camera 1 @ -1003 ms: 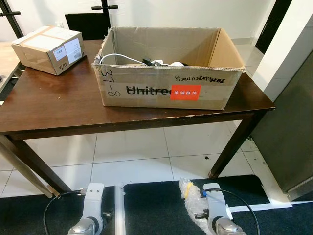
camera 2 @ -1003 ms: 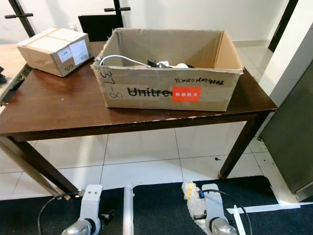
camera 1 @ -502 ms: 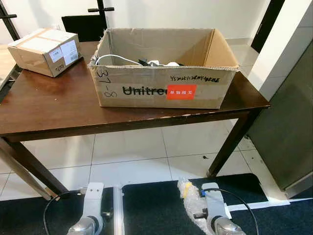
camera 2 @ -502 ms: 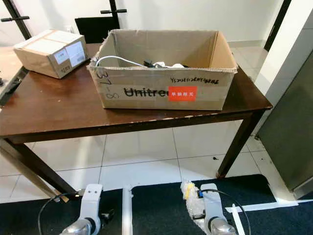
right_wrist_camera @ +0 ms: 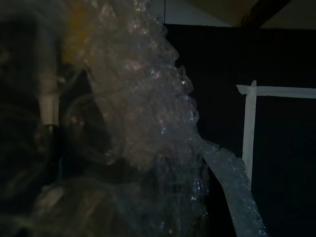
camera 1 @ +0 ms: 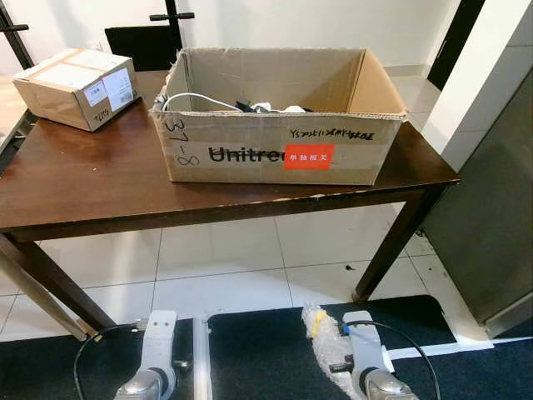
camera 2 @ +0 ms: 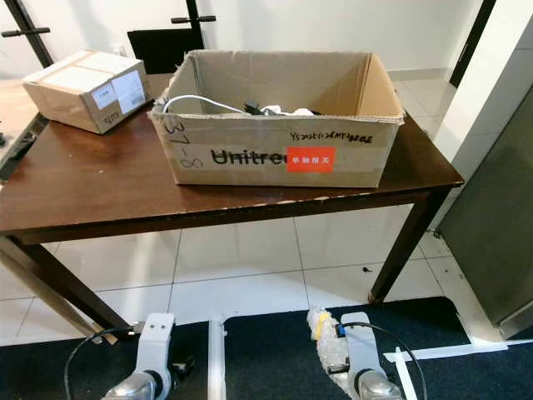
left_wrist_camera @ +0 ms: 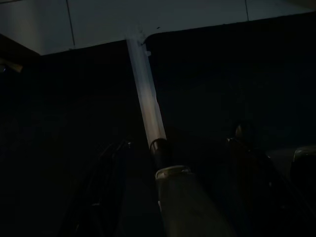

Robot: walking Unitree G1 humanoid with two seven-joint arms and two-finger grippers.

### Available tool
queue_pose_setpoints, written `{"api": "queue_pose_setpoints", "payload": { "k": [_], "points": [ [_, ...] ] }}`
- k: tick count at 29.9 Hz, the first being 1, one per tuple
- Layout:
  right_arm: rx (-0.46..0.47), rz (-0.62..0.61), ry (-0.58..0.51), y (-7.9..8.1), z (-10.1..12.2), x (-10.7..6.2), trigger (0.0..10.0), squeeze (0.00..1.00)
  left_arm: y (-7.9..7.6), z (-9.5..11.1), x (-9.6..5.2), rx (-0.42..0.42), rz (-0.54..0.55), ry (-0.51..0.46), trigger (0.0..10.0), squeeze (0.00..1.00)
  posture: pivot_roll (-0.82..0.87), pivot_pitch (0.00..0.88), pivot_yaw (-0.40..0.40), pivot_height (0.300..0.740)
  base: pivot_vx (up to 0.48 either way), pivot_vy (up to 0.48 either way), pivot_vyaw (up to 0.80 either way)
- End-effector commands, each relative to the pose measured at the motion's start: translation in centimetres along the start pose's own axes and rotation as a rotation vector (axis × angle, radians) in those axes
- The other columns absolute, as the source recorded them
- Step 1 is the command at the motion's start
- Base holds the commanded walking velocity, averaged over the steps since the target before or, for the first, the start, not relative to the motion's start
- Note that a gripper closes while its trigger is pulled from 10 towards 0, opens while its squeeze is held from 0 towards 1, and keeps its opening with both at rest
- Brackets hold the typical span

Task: Picking trash to rubbish bin

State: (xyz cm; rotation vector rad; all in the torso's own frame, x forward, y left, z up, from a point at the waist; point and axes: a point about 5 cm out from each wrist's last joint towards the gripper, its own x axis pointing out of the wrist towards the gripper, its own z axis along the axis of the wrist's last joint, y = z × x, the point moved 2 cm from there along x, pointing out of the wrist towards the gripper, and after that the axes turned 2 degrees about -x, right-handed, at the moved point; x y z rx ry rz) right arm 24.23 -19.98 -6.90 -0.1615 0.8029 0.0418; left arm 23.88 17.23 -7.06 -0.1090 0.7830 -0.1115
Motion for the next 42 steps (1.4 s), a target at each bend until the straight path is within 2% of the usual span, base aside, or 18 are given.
{"api": "queue_pose_setpoints", "payload": {
  "k": [1,21,31,42],
  "points": [
    [0.013,0.008,0.022,0.27,-0.69,-0.09,10.0,0.00,-0.03,-0.77,-0.15,-0.002,0.000,0.023,10.0,0.00,-0.07,0.122,0.032,0.740,0.000,0.000,0.00],
    [0.017,0.010,0.025,0.31,-0.70,-0.08,10.0,0.00,-0.10,-0.56,-0.08,0.007,-0.004,0.021,10.0,0.00,-0.07,0.131,0.034,0.740,-0.325,0.000,0.00],
    [0.019,0.013,0.022,0.35,-0.57,-0.06,10.0,0.00,0.01,-0.52,-0.02,-0.007,0.001,0.042,10.0,0.00,-0.07,0.132,0.032,0.740,0.000,0.000,0.00],
    [0.021,0.014,0.018,0.35,-0.47,-0.04,10.0,0.00,0.18,-0.16,0.03,-0.025,0.006,0.036,10.0,0.00,-0.07,0.134,0.032,0.740,0.462,0.000,0.00]
  ]
}}
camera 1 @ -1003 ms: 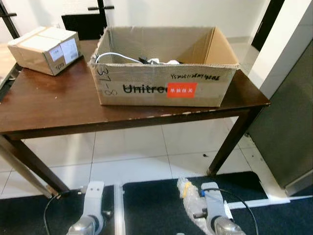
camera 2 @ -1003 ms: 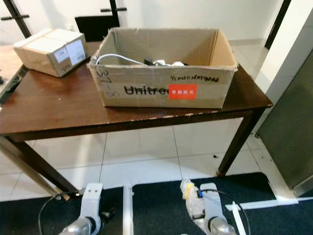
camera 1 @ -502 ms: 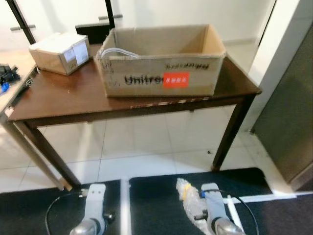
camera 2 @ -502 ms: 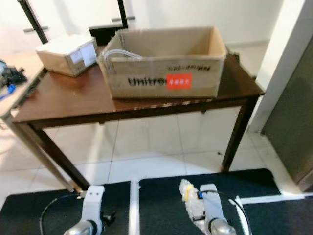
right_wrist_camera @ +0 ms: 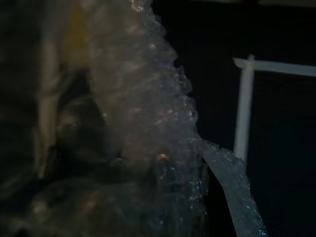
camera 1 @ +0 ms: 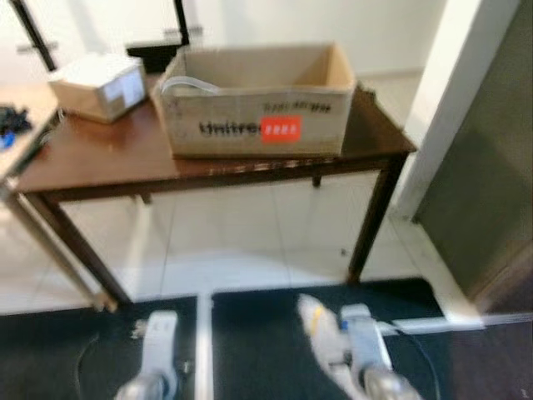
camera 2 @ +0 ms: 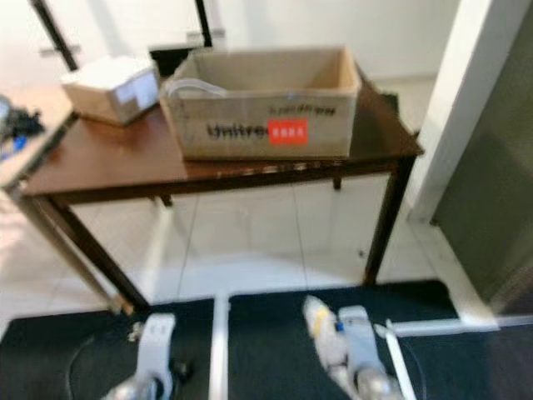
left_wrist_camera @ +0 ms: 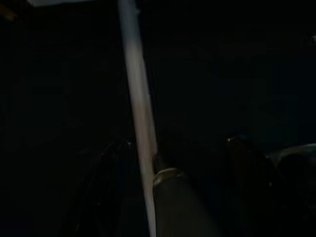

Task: Picking trash to rubbish bin

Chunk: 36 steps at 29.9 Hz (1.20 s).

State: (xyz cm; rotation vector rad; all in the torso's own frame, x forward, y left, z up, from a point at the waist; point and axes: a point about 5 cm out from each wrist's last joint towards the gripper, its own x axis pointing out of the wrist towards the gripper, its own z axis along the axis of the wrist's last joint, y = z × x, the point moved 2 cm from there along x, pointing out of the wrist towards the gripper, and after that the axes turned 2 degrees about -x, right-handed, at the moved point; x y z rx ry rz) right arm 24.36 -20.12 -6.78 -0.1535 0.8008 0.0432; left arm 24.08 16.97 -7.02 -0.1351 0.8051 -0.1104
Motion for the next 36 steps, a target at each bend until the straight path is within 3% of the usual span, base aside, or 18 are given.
{"api": "queue_pose_setpoints", "payload": {
  "k": [1,15,23,36],
  "points": [
    [0.014,0.010,0.021,0.5,-0.6,0.0,10.0,0.00,0.4,-0.3,-0.1,0.000,0.015,0.015,10.0,0.00,-0.07,0.134,0.032,0.740,0.439,0.000,0.00],
    [0.015,0.009,0.022,0.5,-0.6,0.0,10.0,0.00,0.6,0.1,-0.1,0.014,0.030,-0.015,10.0,0.00,-0.07,0.138,0.032,0.740,0.000,0.000,0.00],
    [0.022,0.007,0.022,0.6,-0.7,0.0,10.0,0.00,0.2,0.7,0.0,0.092,0.011,-0.040,10.0,0.00,-0.07,0.140,0.035,0.740,0.000,0.000,0.00],
    [0.024,0.007,0.018,0.6,-0.4,0.0,10.0,0.00,-0.2,0.8,0.1,0.069,-0.003,-0.033,10.0,0.00,-0.06,0.138,0.032,0.740,0.000,0.000,0.00]
  ]
}}
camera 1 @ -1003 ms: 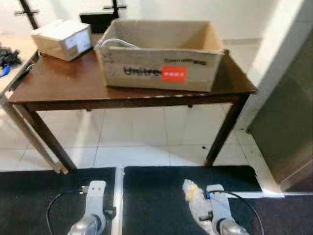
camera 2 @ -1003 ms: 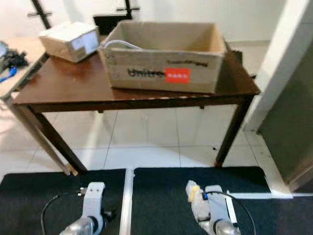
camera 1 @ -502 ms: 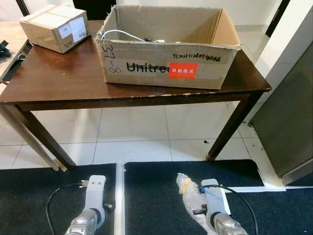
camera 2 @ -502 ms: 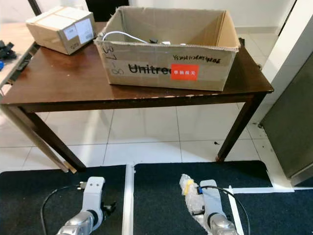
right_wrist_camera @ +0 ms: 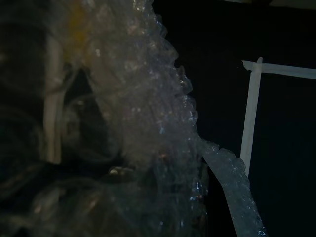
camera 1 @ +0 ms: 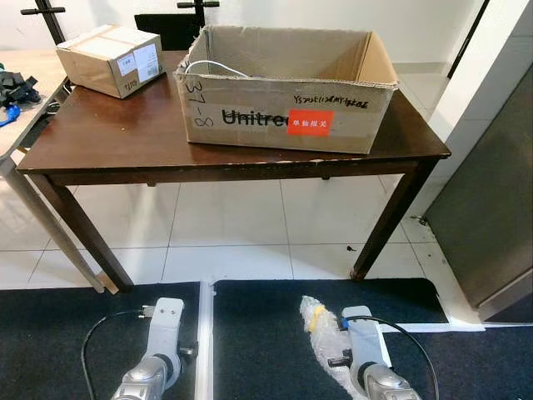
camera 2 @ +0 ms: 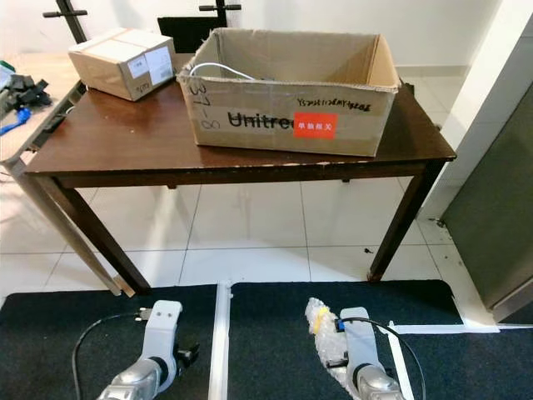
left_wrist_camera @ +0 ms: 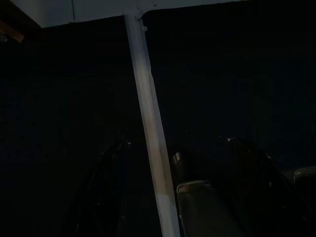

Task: Picking trash to rubbish bin

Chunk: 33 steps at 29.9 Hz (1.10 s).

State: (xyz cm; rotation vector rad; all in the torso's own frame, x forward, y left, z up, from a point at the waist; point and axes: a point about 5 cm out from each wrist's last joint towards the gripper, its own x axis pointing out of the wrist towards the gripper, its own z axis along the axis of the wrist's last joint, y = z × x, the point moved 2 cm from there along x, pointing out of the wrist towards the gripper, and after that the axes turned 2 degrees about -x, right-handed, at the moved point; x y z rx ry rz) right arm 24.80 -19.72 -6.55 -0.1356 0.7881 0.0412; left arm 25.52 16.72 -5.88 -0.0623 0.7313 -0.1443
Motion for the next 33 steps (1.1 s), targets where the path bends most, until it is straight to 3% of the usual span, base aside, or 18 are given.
{"api": "queue_pose_setpoints", "payload": {
  "k": [1,13,33],
  "points": [
    [0.007,0.003,0.031,0.24,-0.91,-0.12,10.0,0.00,0.11,-1.04,-0.21,-0.014,0.003,0.035,10.0,0.00,-0.06,0.138,0.032,0.740,0.000,0.000,0.00],
    [0.008,0.002,0.033,0.20,-0.99,-0.14,10.0,0.00,0.03,-1.07,-0.19,-0.023,-0.003,0.039,10.0,0.00,-0.07,0.138,0.035,0.740,0.149,0.000,0.00],
    [0.010,0.003,0.028,0.38,-0.86,-0.10,10.0,0.00,0.22,-0.74,-0.18,-0.021,-0.011,0.030,10.0,0.00,-0.07,0.119,0.040,0.740,0.345,0.000,0.00]
  ]
}}
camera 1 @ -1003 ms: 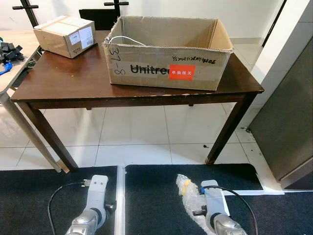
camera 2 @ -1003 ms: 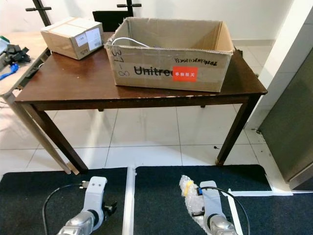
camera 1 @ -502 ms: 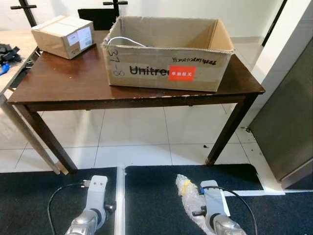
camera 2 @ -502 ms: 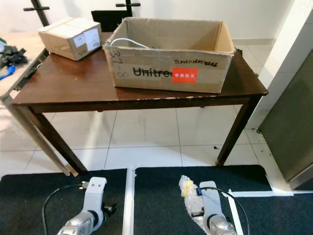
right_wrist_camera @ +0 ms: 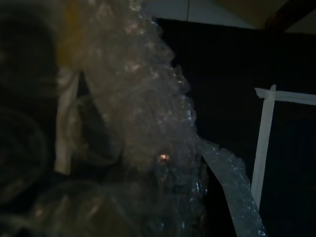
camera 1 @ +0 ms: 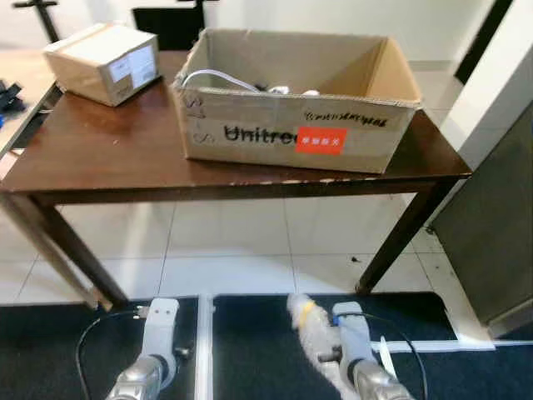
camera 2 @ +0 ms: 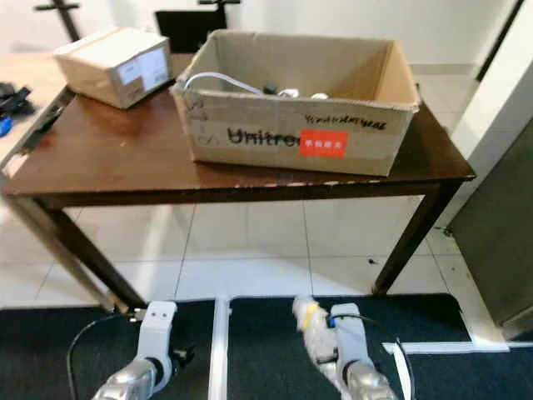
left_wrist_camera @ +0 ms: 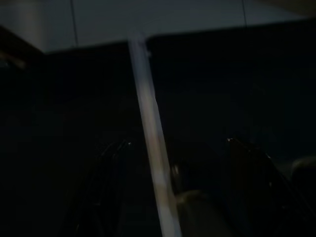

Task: Picking trash to rubbish bin

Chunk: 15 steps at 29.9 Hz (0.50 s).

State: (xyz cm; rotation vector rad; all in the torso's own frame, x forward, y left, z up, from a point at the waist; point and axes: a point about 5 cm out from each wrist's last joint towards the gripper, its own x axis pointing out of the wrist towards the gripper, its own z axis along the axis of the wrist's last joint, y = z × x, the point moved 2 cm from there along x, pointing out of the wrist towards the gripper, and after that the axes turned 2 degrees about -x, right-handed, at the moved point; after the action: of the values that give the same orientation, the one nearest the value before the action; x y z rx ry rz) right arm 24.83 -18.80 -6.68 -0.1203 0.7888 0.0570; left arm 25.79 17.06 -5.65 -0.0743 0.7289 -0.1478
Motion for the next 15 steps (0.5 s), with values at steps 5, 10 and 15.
{"api": "queue_pose_setpoints", "payload": {
  "k": [5,10,15],
  "points": [
    [0.002,-0.017,0.028,-0.53,-0.92,-0.21,10.0,0.00,-0.13,-1.05,-0.17,-0.011,-0.006,0.032,10.0,0.00,-0.07,0.119,0.042,0.740,0.344,0.000,0.00],
    [0.004,-0.020,0.032,-0.59,-1.11,-0.26,10.0,0.00,-0.18,-1.07,-0.17,-0.007,-0.012,0.034,10.0,0.00,-0.07,0.121,0.044,0.740,0.342,0.000,0.00],
    [0.008,-0.022,0.036,-0.55,-1.28,-0.29,10.0,0.00,-0.20,-1.11,-0.18,-0.003,-0.016,0.037,10.0,0.00,-0.07,0.122,0.048,0.740,0.332,0.000,0.00]
  ]
}}
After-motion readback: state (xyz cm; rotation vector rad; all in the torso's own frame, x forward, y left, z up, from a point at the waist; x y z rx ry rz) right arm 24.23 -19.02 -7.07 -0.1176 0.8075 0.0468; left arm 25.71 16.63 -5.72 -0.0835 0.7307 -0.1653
